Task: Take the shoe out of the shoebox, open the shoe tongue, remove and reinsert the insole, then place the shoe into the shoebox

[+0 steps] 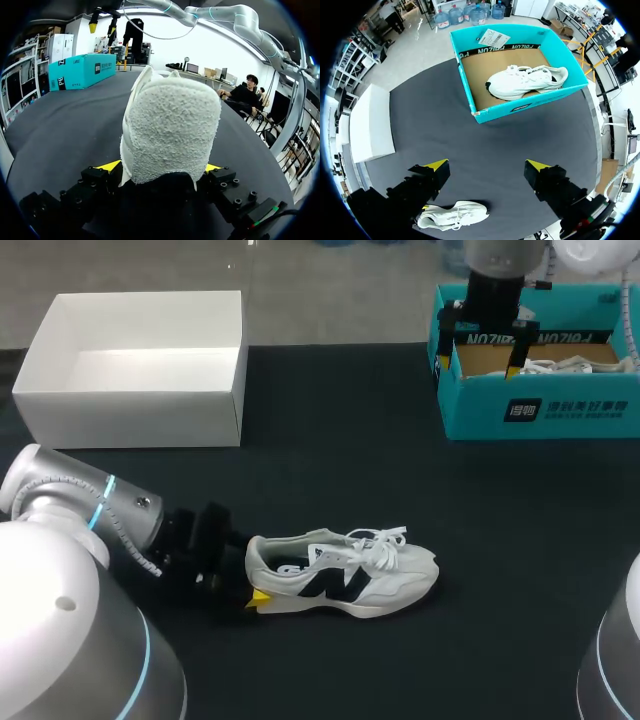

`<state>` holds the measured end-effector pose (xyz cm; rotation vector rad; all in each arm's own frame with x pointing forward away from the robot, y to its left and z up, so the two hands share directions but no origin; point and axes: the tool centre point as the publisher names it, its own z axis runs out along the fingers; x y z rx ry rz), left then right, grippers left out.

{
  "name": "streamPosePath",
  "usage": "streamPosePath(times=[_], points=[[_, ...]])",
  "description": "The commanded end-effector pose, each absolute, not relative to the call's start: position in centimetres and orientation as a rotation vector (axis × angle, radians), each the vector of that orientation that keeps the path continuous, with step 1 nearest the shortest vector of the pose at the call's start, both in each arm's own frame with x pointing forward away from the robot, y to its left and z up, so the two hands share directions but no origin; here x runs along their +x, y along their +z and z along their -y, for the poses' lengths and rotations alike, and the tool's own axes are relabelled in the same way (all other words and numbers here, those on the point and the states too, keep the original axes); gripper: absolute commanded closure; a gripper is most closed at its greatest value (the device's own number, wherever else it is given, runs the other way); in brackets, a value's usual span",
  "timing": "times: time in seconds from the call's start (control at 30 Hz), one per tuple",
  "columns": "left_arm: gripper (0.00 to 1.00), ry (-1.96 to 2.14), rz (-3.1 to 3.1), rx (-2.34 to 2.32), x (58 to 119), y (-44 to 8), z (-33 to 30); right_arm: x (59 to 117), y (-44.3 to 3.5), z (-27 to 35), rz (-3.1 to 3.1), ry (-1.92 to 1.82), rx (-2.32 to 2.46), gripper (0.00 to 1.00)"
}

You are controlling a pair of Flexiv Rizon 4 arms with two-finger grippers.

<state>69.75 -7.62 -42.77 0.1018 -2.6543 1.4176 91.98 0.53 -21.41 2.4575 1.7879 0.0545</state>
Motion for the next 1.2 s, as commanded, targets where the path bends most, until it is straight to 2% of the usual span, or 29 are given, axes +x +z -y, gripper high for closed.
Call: streamPosePath(times=[0.03, 0.33, 1.07, 1.2], points=[[1.00, 1.416, 2.654, 0.103, 70.0, -43.2, 7.6, 90.6, -23.2, -2.7, -1.792, 0.007, 2.461, 0.00], [1.00, 1.416, 2.654, 0.103, 70.0, -43.2, 7.6, 87.5, -25.8, -6.7, -1.836, 0.057, 2.527, 0.00], [1.00, 1.416, 2.654, 0.103, 70.0, -43.2, 7.6, 87.5, -25.8, -6.7, -1.836, 0.057, 2.527, 0.00], [1.00, 1.416, 2.654, 0.103, 70.0, -43.2, 7.6, 86.2, -26.4, -9.9, -1.934, -0.004, 2.411, 0.00]])
